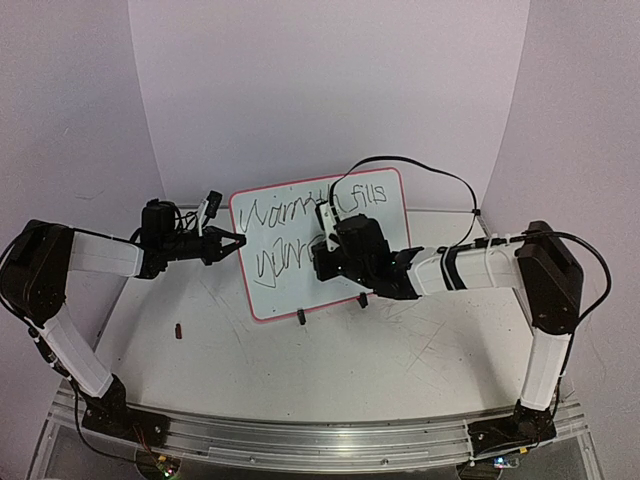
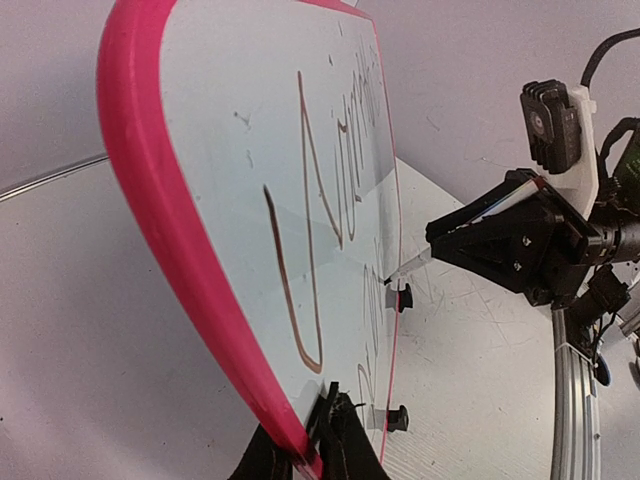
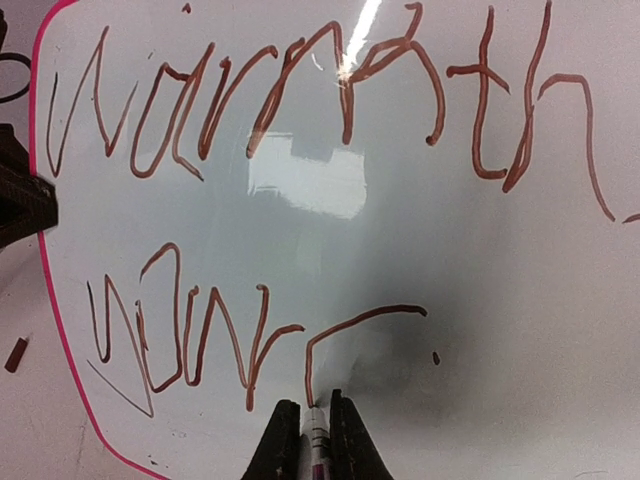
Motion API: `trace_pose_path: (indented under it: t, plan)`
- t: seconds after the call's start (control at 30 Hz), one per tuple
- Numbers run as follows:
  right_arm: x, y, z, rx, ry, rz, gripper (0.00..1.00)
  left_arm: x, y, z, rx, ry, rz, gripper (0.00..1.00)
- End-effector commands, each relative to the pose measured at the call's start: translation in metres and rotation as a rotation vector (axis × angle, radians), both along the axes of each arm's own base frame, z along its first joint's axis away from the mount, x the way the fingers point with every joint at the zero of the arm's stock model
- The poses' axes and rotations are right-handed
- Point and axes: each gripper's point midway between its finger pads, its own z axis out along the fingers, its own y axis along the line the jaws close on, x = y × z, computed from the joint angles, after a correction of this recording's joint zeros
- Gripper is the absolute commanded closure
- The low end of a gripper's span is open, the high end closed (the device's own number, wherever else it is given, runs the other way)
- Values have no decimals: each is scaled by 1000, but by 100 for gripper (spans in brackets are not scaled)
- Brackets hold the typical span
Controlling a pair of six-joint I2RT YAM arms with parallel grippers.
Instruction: Write a sentence on the whiteboard
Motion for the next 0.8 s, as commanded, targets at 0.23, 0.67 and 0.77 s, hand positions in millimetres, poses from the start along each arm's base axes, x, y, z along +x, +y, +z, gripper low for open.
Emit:
trace_pose_path:
  t: [0.23, 0.67, 0.77]
  plan:
    - [32, -40, 40, 14, -103, -175, 100, 19, 12, -28, 146, -58, 100, 100]
    - [55, -36, 78, 59, -190, -190, 100, 19, 13, -28, 149, -60, 102, 100]
    - [57, -37, 81, 62, -195, -193, 100, 19, 13, -28, 149, -61, 103, 100]
